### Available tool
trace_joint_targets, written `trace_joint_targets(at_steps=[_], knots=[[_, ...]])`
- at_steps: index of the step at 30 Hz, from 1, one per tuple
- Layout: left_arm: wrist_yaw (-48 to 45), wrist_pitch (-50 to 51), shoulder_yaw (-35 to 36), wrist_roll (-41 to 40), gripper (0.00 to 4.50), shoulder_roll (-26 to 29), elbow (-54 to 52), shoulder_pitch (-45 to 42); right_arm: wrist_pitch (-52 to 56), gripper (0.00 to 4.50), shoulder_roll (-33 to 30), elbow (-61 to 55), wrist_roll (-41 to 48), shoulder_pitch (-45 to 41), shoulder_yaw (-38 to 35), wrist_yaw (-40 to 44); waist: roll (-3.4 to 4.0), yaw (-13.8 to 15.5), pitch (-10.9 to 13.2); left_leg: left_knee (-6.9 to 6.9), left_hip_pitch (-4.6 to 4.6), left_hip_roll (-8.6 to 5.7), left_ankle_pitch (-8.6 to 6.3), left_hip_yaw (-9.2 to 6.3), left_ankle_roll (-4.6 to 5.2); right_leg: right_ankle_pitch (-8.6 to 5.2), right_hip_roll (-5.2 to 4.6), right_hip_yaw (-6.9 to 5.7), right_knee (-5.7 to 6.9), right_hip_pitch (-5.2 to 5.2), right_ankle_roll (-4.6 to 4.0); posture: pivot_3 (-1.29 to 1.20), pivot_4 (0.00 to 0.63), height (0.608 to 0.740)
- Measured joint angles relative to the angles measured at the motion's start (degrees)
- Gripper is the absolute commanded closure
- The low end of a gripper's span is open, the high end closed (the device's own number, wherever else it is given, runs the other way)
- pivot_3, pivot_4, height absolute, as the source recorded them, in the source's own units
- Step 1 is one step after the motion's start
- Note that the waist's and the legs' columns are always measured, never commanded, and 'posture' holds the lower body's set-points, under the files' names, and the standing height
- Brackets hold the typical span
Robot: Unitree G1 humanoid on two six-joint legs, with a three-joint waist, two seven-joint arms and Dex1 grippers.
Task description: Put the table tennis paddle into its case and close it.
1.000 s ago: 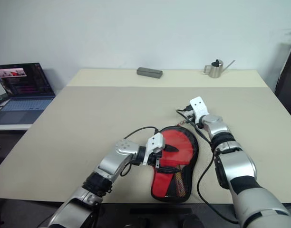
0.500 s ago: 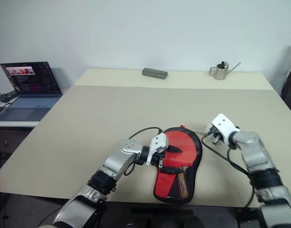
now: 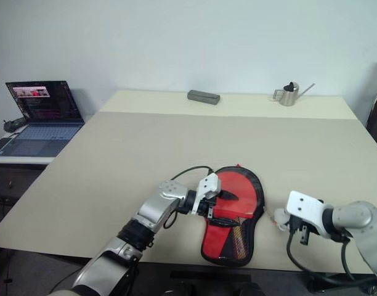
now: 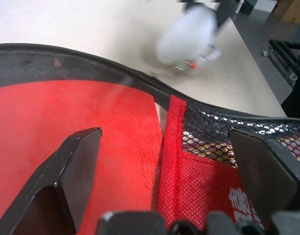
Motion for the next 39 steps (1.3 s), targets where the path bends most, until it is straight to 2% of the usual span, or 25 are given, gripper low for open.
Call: trace_joint_targets(at_steps=[7,16,24,33,39], knots=[[-0.30,-0.40,-0.85,0.00,0.00,-1.07,0.23,-0.34,-6.87,4.08,-4.55,-8.19,-0.18,9.67,-1.22,1.40,-0.09,0.86,-0.09,0.05,0.02,-0.02,-0.27,-0.02,0.09,-0.20,-0.13,-0.03,-0.11,0.15,0.19,0.00,0.150,0.740],[-0.30,-0.40,-0.94,-0.01,0.00,-1.49,1.41,-1.08,-10.83,4.11,-7.87,-12.92,-0.39,10.03,8.67,5.20,-0.20,1.22,-0.12,0.06,0.07,-0.01,-0.35,-0.02,0.09,-0.30,-0.13,-0.07,-0.12,0.19,0.11,0.00,0.150,0.740],[-0.23,-0.50,-0.94,-0.01,0.00,-1.62,1.79,-1.16,-9.65,4.11,-8.70,-16.50,0.39,9.97,8.49,5.52,-0.29,1.26,-0.21,0.08,0.09,0.02,-0.37,-0.02,0.07,-0.31,-0.14,-0.06,-0.12,0.21,0.09,0.00,0.150,0.740],[-0.23,-0.71,-0.98,0.00,0.00,-1.94,2.22,-1.33,-8.87,4.11,-11.41,-21.29,5.84,12.09,6.92,5.59,-0.32,1.34,-0.23,0.08,0.08,0.03,-0.40,-0.04,0.07,-0.35,-0.17,-0.08,-0.13,0.22,0.10,0.00,0.150,0.740],[-0.21,-0.78,-1.14,0.04,0.00,-2.21,3.12,-2.23,-9.54,4.12,-10.98,-21.34,6.20,10.97,9.12,4.21,-0.34,1.38,-0.23,0.08,0.07,0.02,-0.52,-0.04,0.08,-0.48,-0.21,-0.09,-0.13,0.21,0.13,0.00,0.150,0.740]])
